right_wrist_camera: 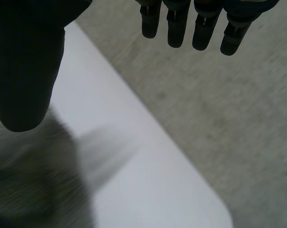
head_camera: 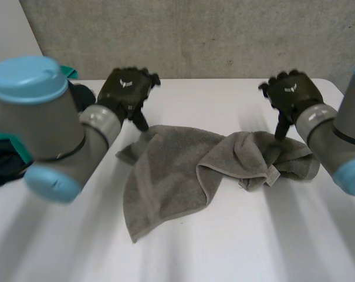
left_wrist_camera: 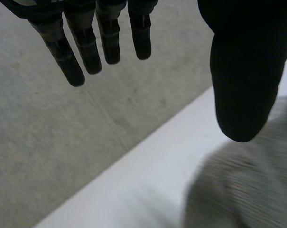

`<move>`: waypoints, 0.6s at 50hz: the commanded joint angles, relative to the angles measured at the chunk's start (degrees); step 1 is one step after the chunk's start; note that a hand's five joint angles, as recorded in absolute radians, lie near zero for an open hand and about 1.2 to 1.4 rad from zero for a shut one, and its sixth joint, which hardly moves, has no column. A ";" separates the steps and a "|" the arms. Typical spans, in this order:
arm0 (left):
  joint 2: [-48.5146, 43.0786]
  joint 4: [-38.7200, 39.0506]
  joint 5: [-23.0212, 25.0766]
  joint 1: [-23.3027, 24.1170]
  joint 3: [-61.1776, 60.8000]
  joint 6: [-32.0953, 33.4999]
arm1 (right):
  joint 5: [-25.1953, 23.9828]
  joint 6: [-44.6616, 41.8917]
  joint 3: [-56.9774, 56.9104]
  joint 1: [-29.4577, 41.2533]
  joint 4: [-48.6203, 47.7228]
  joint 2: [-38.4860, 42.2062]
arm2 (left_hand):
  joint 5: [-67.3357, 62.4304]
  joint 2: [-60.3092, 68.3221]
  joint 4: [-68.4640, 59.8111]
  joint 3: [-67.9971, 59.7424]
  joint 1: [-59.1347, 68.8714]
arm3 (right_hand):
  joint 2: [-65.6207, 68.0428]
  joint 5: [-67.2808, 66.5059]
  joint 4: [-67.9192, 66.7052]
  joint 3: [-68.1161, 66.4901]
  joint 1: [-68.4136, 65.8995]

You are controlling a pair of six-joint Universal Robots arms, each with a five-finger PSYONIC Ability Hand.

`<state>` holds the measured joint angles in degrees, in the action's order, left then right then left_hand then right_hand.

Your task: Fold the laundry.

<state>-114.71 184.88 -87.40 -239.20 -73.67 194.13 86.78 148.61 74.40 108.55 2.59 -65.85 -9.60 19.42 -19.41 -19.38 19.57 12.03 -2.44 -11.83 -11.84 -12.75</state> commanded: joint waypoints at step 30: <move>3.44 11.73 -4.53 4.71 -35.49 0.46 | -5.93 25.86 14.46 -0.70 -8.65 6.35 | -7.76 7.94 -7.95 -7.99 7.80 | 46.78 -46.37 -46.97 -46.96 -46.05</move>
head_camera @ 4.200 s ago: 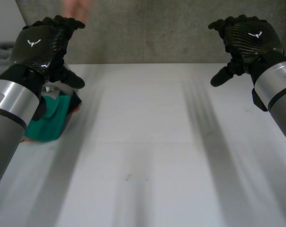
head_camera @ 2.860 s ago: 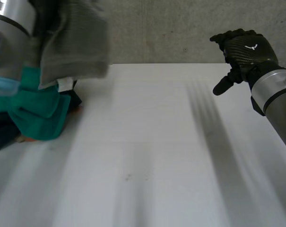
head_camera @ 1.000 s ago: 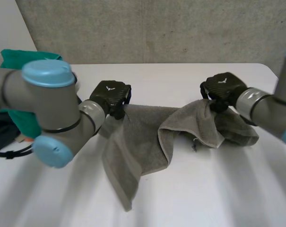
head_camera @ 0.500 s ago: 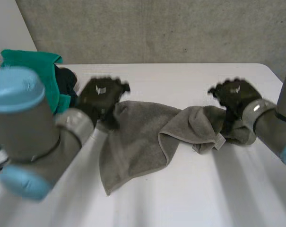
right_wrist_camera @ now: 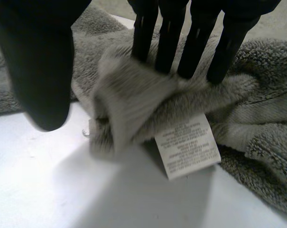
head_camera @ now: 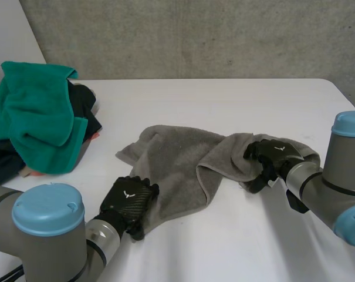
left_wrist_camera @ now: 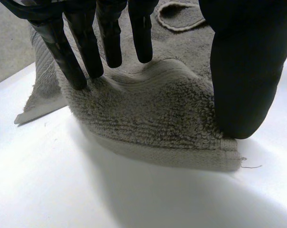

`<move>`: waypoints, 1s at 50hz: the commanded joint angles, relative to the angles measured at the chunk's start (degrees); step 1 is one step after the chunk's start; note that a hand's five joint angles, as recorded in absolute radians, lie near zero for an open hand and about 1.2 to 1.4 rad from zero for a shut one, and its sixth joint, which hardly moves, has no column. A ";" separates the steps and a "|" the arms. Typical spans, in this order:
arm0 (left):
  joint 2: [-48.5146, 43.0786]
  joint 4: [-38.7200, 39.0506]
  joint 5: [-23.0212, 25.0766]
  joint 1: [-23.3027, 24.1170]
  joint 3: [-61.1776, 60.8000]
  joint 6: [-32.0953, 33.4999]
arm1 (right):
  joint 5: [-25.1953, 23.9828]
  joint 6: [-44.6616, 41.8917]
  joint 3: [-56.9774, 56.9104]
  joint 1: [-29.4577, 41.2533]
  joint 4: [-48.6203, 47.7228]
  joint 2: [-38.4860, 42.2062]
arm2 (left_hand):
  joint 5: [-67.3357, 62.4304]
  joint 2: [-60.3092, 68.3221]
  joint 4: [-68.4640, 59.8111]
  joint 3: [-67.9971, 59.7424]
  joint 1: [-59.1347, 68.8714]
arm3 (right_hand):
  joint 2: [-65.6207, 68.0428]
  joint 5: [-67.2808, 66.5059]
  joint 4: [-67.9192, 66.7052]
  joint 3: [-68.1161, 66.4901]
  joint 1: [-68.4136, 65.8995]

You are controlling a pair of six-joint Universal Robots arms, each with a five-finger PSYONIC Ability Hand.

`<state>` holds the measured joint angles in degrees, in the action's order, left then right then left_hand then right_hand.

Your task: Fold the laundry.

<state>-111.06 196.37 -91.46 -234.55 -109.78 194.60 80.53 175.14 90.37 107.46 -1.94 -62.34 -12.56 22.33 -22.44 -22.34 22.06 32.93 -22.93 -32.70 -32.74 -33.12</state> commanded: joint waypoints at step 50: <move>14.31 -7.14 5.32 -12.51 15.12 10.27 | 0.50 -47.19 -18.38 -11.14 29.72 -14.86 | -57.44 57.67 -57.56 -57.66 57.94 | 42.47 -42.46 -42.69 -42.66 -42.28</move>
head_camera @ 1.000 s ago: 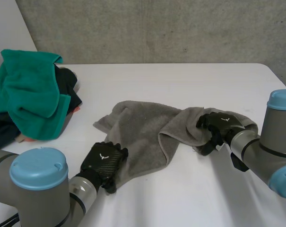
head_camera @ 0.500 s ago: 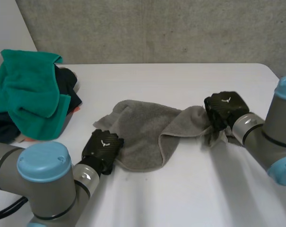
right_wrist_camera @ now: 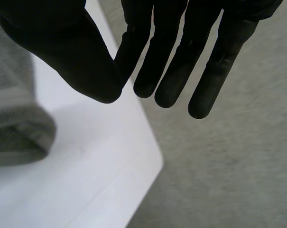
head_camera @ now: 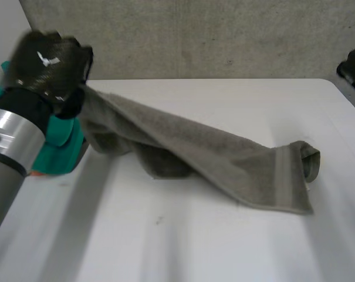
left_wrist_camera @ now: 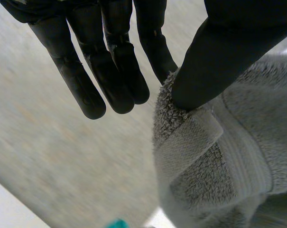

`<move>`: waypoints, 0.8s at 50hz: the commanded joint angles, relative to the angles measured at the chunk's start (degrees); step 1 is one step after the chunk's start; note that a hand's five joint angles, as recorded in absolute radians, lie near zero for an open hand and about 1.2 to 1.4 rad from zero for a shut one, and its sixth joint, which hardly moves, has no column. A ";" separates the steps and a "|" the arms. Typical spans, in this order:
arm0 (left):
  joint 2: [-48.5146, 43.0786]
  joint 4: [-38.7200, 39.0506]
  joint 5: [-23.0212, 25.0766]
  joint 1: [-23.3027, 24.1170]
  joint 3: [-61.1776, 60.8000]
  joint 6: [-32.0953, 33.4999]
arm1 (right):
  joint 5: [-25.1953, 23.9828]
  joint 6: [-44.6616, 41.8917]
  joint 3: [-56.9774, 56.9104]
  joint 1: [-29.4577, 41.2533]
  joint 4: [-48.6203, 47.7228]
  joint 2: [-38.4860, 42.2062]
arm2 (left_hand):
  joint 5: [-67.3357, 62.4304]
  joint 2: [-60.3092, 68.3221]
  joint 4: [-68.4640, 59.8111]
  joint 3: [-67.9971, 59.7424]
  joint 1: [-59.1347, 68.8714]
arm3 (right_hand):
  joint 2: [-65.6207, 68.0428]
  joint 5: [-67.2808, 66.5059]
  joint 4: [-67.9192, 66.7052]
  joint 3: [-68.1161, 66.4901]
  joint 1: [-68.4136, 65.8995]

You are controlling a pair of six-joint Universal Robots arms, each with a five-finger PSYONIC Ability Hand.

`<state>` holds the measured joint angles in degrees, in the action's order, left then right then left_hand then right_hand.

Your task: Fold the laundry.

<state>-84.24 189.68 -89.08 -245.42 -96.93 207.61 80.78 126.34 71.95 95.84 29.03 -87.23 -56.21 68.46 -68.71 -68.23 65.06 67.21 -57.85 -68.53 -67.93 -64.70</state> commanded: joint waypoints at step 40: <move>-25.71 -0.19 2.77 -1.12 16.07 -3.44 | -10.73 2.42 42.40 -2.85 -40.71 12.96 | -13.79 11.54 -11.29 -11.77 14.94 | -38.96 39.61 40.28 39.68 36.45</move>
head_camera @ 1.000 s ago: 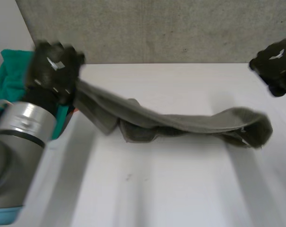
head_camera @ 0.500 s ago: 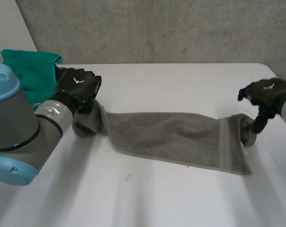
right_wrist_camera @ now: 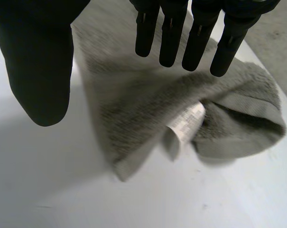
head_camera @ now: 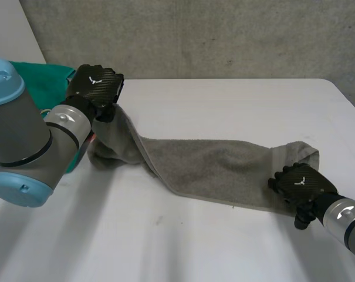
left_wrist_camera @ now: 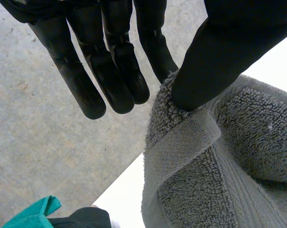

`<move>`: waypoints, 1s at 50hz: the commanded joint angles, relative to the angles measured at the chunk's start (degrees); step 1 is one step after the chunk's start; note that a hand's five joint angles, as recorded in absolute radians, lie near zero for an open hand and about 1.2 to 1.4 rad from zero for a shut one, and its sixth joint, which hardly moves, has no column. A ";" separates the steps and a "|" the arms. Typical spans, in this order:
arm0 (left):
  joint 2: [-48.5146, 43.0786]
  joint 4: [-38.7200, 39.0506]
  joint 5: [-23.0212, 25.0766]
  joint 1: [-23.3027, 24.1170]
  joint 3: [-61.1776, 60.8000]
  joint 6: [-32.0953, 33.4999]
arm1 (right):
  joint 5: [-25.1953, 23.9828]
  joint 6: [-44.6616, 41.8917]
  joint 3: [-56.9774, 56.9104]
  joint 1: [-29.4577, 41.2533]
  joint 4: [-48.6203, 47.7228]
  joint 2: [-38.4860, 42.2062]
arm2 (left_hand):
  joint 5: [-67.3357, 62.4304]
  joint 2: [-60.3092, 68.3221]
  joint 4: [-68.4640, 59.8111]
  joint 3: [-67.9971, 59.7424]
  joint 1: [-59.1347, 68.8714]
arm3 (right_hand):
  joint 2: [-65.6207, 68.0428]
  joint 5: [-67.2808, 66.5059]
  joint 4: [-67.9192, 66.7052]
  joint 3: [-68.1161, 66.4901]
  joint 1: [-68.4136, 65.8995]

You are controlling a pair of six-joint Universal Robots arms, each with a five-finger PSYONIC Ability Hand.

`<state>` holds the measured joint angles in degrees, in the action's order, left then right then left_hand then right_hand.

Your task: Fold the laundry.

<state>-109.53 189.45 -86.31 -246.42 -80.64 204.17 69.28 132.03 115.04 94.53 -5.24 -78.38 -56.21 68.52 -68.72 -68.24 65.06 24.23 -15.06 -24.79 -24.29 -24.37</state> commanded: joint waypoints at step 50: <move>14.02 -15.17 0.88 -2.05 -2.95 -3.08 | 3.40 -0.37 -46.13 -9.19 35.83 -0.92 | -13.79 11.48 -11.28 -11.76 14.94 | 55.77 -54.94 -55.21 -55.71 -55.63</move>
<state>-89.46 174.73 -85.51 -248.03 -83.52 200.74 71.38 135.99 68.70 84.59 30.73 -85.09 -56.21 68.52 -68.73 -68.24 65.06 67.36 -56.74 -68.57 -67.95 -64.69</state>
